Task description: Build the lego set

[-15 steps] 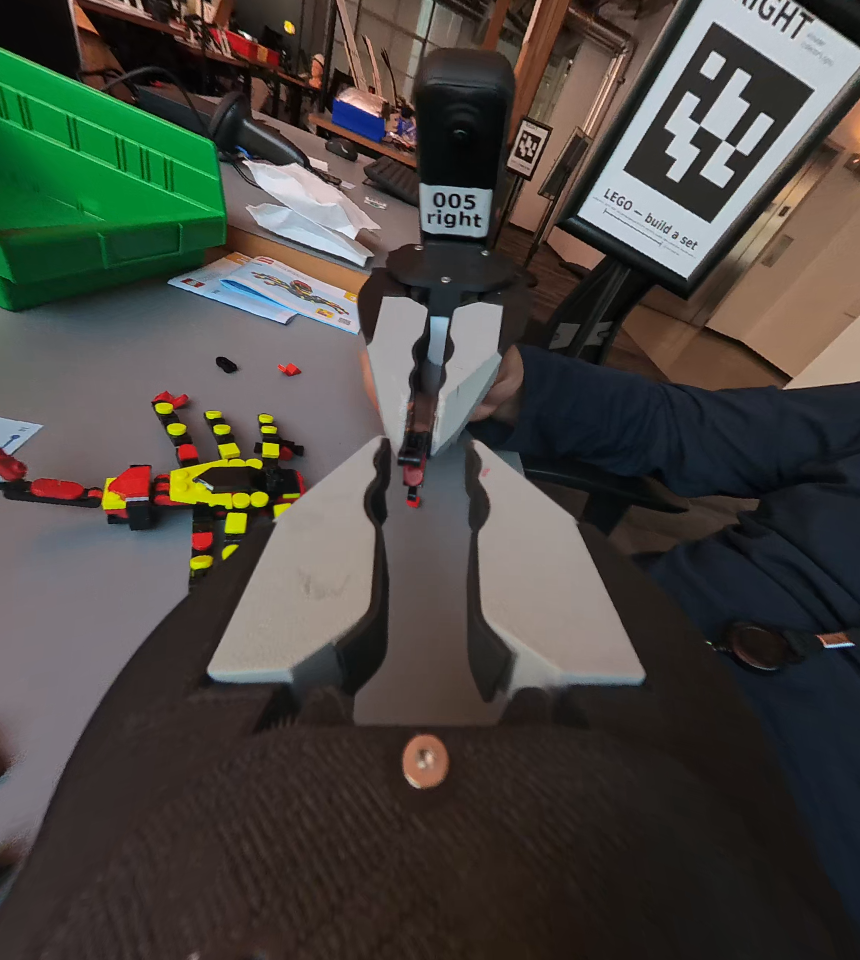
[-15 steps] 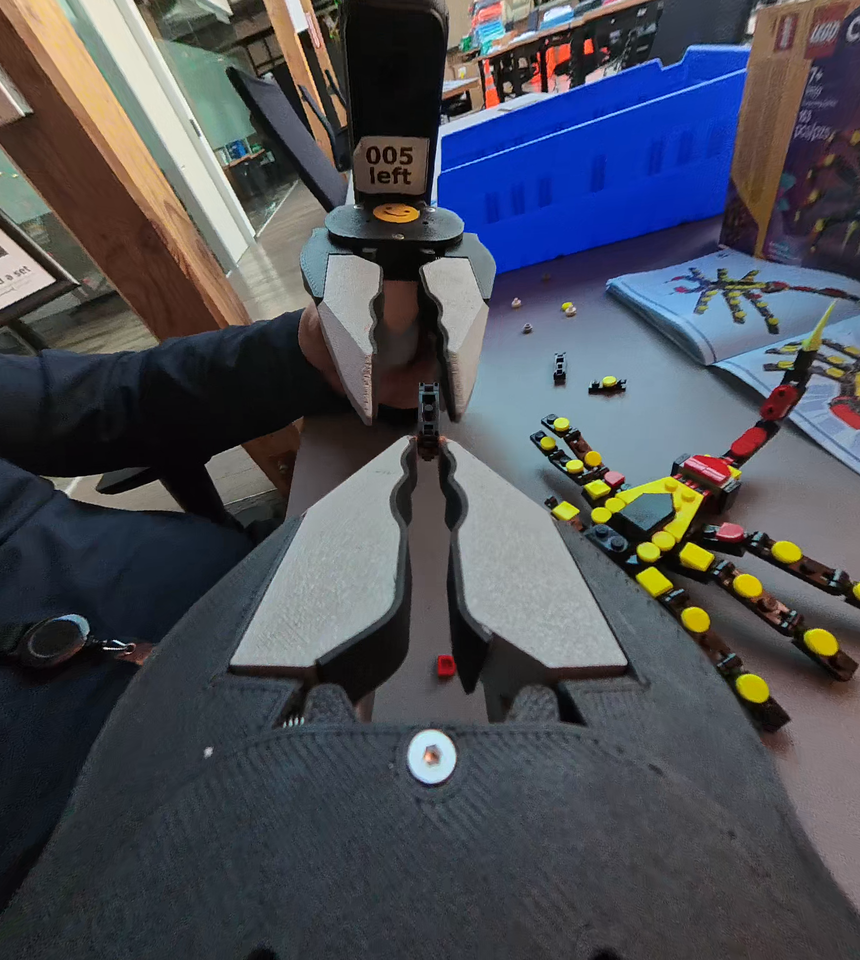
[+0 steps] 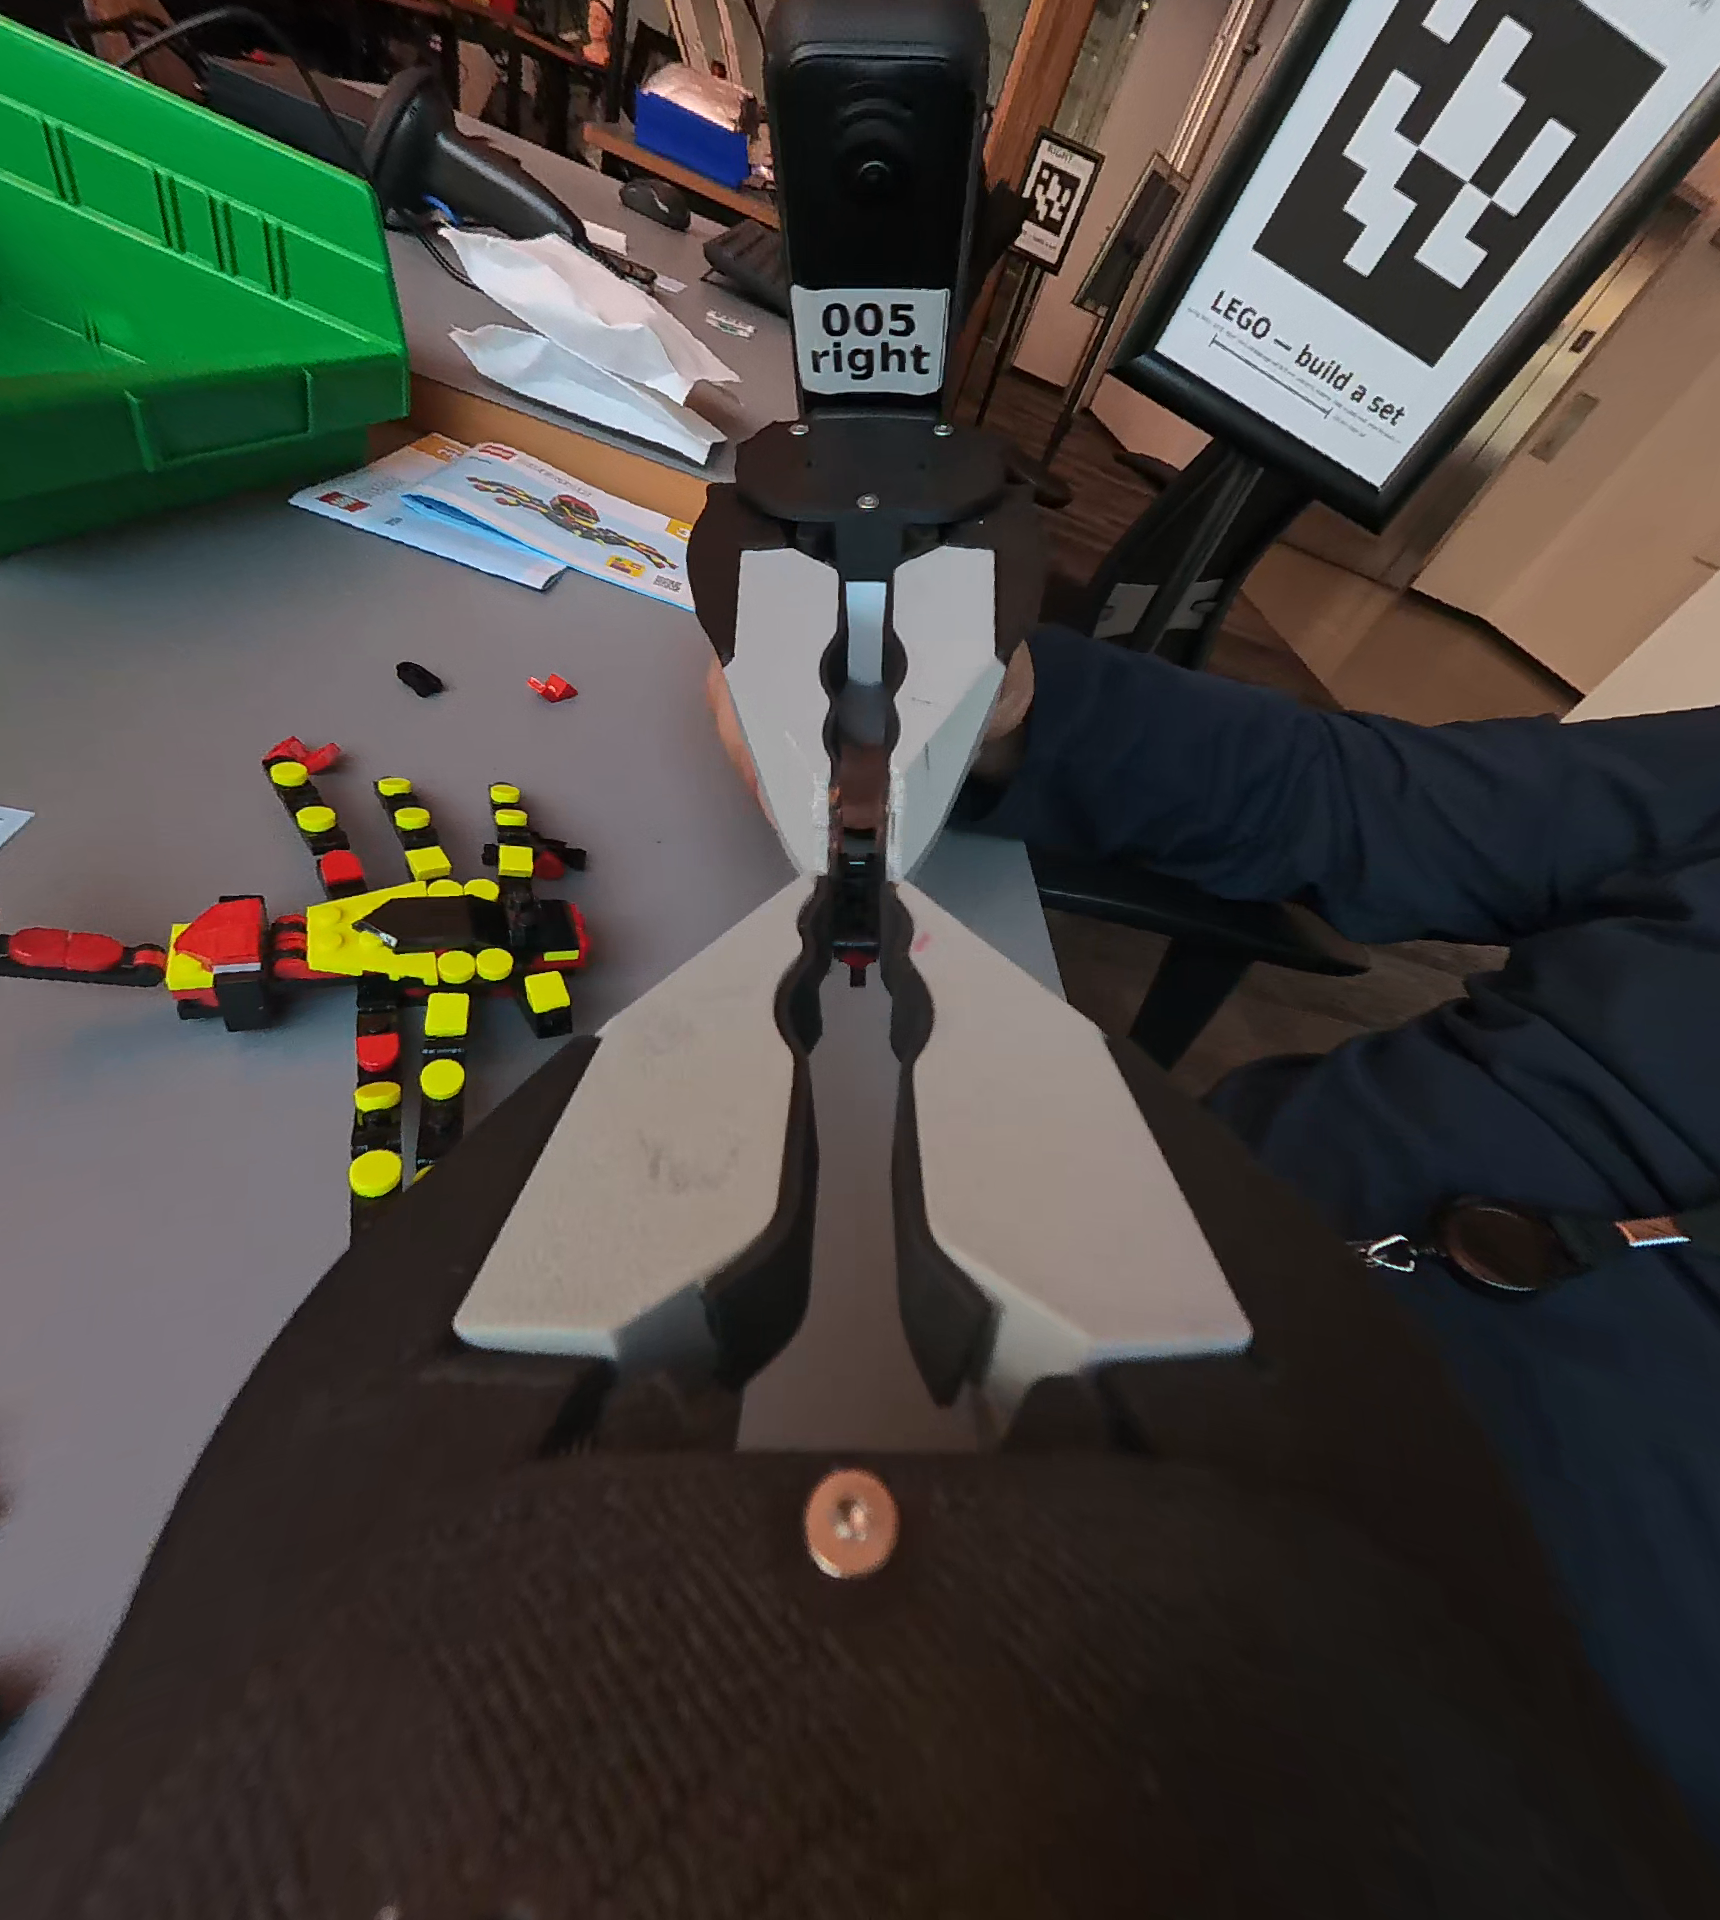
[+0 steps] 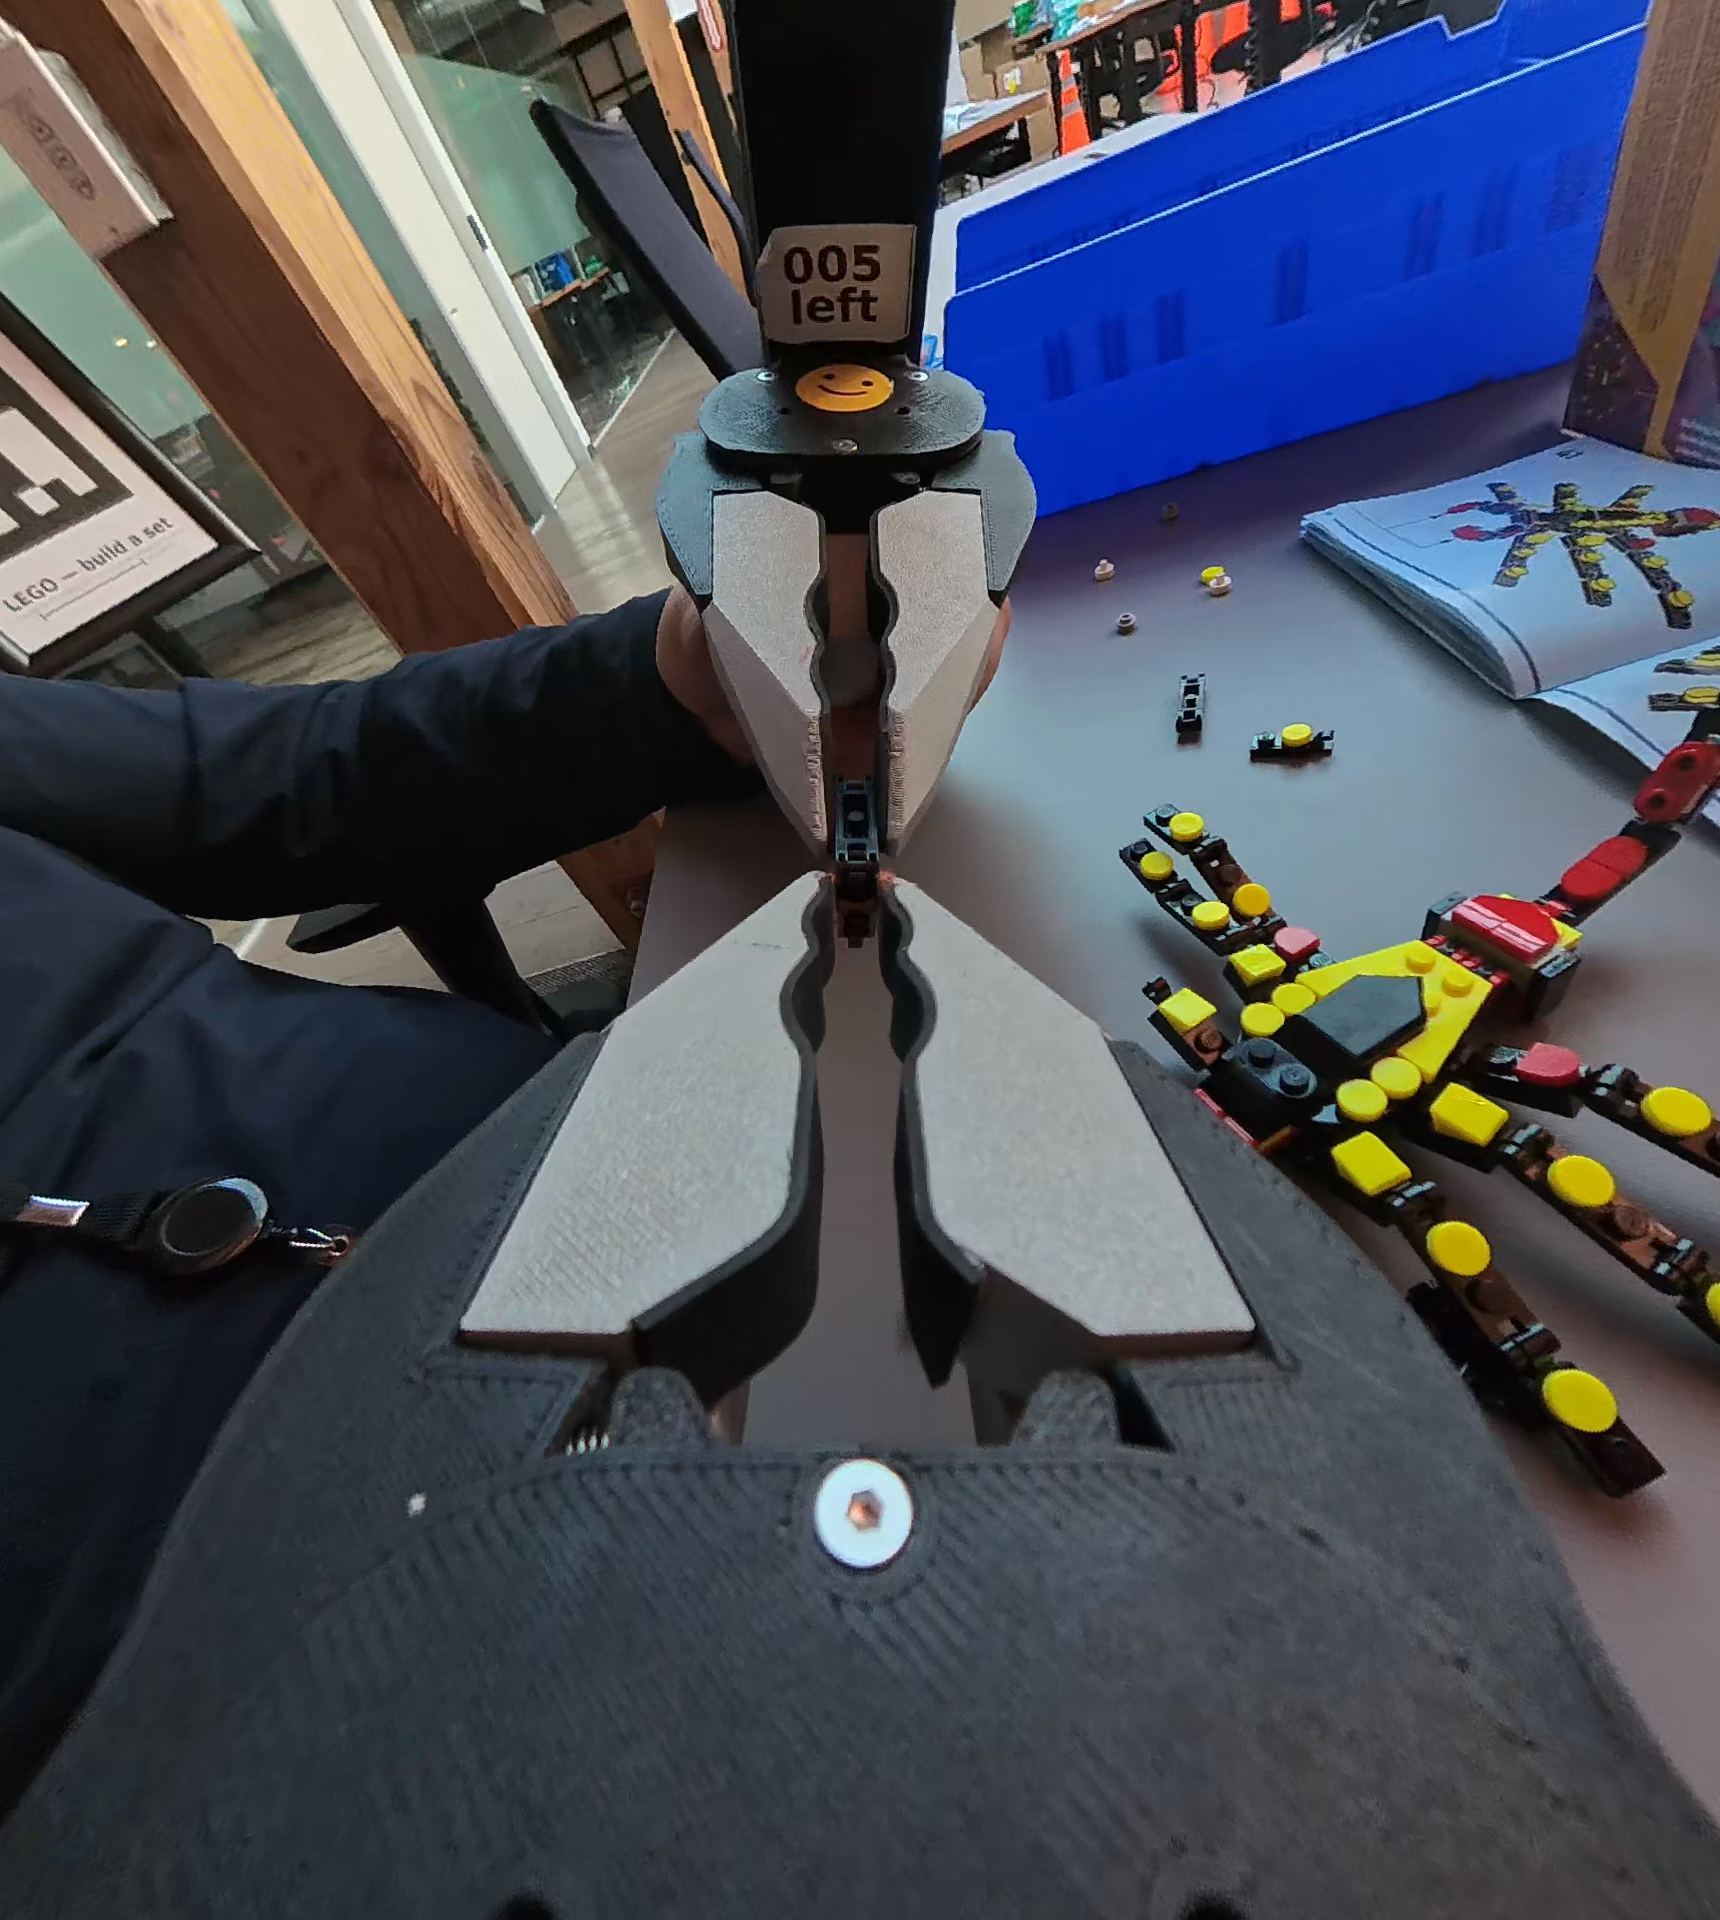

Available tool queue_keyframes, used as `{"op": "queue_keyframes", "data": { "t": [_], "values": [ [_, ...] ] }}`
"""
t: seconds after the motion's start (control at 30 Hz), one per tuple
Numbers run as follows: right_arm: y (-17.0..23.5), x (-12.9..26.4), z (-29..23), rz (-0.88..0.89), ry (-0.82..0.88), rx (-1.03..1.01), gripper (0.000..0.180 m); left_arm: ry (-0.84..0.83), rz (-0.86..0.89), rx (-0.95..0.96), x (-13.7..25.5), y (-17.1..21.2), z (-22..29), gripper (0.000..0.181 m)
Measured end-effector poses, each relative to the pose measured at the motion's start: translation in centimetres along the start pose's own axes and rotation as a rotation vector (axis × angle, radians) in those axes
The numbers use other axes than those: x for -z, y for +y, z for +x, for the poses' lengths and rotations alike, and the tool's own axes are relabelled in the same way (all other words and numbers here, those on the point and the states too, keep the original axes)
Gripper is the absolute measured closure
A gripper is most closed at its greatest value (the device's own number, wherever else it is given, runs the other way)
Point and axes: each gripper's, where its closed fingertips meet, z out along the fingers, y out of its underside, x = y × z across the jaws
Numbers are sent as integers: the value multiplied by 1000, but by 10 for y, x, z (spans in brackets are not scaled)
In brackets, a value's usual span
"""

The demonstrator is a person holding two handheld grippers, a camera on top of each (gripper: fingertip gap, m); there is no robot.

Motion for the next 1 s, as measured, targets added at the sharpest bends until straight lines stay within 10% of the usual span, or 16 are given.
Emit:
{"op": "queue_keyframes", "data": {
  "t": [1.0],
  "values": [
    [-14, 4, 12, 103, 36, -77, 176, -58, 46, 19, 7, -6, -10, 175]
  ]
}}
